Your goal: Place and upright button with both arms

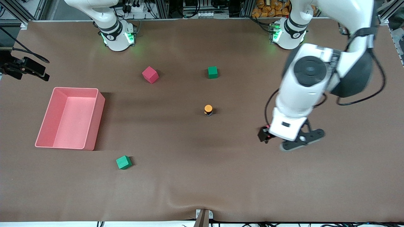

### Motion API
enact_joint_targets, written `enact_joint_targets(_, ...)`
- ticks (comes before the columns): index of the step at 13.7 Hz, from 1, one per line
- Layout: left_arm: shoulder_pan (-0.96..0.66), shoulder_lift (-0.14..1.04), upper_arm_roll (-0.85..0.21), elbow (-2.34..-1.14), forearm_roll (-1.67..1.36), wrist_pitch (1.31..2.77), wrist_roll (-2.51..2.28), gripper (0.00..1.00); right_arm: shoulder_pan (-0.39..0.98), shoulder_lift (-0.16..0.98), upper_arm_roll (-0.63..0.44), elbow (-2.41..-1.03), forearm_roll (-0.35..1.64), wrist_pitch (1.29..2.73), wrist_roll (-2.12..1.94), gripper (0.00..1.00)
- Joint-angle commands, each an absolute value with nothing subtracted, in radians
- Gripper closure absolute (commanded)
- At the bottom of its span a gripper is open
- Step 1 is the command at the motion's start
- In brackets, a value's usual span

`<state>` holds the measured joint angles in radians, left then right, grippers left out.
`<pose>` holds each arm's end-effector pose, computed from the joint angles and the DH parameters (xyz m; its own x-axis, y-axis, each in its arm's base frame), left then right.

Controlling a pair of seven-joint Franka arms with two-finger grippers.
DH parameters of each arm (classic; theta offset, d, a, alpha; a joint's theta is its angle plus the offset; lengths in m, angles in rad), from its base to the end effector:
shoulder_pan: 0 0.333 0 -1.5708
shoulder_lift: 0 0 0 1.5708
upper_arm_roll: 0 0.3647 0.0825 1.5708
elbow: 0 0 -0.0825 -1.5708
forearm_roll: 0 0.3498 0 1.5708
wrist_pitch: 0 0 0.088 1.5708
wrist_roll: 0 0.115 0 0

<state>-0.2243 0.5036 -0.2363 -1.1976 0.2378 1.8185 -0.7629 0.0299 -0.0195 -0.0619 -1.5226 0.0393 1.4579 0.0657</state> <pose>0.6590 -0.2531 0.5520 0.9418 0.2858 0.1770 0.2905 -0.9569 -0.0004 0.5014 -0.0116 0.6864 0.9945 -0.0930 -0.0477 -0.0948 -0.9948 -0.0374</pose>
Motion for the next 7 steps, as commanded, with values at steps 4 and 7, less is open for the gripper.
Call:
enact_joint_targets(4, 0.029, 0.422, -0.383, -1.242, 0.166, 1.75, -0.559, 0.0, 0.026, -0.017, -0.072, -1.523, 0.054, 1.433, 0.075, 0.0)
enact_joint_targets(7, 0.057, 0.344, -0.348, -1.256, 0.08, 1.662, -0.497, 0.0, 0.026, -0.017, -0.075, -1.529, 0.054, 1.43, 0.075, 0.0)
